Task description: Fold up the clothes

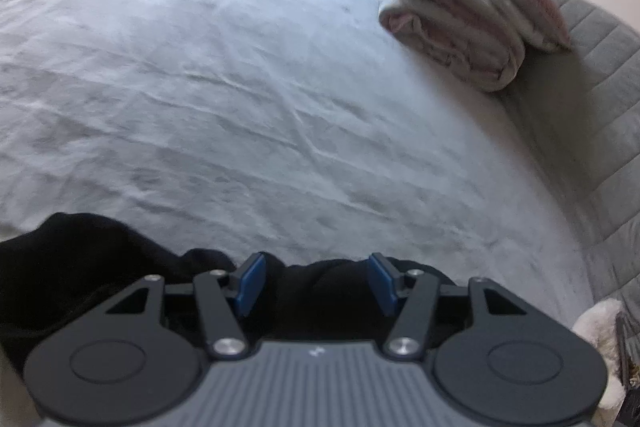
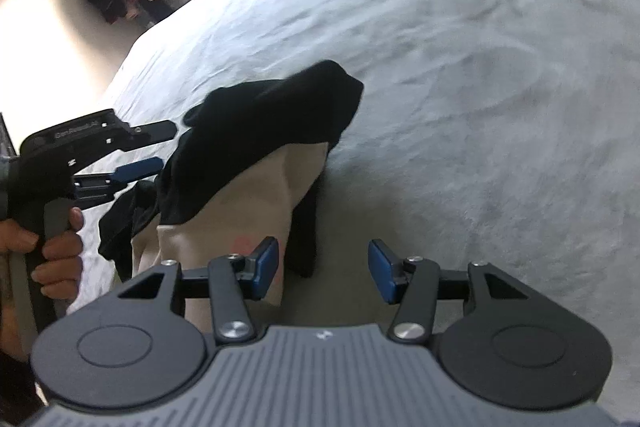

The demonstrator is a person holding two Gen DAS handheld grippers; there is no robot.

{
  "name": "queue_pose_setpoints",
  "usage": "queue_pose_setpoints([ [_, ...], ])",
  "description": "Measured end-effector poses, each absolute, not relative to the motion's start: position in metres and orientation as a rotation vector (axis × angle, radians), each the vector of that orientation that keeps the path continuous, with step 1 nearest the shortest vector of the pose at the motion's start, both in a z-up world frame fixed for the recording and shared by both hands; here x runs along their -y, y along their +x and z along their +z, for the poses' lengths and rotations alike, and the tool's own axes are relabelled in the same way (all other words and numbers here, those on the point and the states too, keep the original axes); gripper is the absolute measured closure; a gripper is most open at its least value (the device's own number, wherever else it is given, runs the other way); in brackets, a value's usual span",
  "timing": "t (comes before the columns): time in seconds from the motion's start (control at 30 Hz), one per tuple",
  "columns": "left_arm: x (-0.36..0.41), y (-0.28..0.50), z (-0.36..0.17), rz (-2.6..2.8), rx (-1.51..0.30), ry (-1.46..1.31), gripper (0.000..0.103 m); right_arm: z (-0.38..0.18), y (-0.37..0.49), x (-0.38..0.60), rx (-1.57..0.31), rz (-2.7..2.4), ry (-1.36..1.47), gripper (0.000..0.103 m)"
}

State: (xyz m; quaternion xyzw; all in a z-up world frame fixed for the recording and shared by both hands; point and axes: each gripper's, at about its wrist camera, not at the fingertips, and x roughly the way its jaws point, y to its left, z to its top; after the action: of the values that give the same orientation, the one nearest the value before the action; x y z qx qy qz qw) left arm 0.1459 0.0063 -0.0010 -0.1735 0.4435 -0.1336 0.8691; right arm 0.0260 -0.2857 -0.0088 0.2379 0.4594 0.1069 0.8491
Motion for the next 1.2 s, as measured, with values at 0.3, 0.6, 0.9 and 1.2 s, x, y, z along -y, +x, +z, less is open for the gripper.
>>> queue_pose_setpoints([
  [0.3,0.006,0.156,-0.014,-0.28,-0.992,-0.394,0.083,-0.009,0.036,0.296,-0.976,0.189,0.562,0.049],
  [0.6,-0.015,0.104,0.04,-0.254,-0.831,-0.388,0.09,-0.014,0.035,0.298,-0.973,0.168,0.585,0.048],
  [0.9,-0.068,0.04,0.047,-0.166,-0.707,-0.451,0.09,-0.022,0.035,0.282,-0.909,0.247,0.632,0.048],
  [1.2,-0.123,0.012,-0.009,-0.097,-0.758,-0.589,0.09,-0.026,0.037,0.248,-0.863,0.357,0.74,0.048],
])
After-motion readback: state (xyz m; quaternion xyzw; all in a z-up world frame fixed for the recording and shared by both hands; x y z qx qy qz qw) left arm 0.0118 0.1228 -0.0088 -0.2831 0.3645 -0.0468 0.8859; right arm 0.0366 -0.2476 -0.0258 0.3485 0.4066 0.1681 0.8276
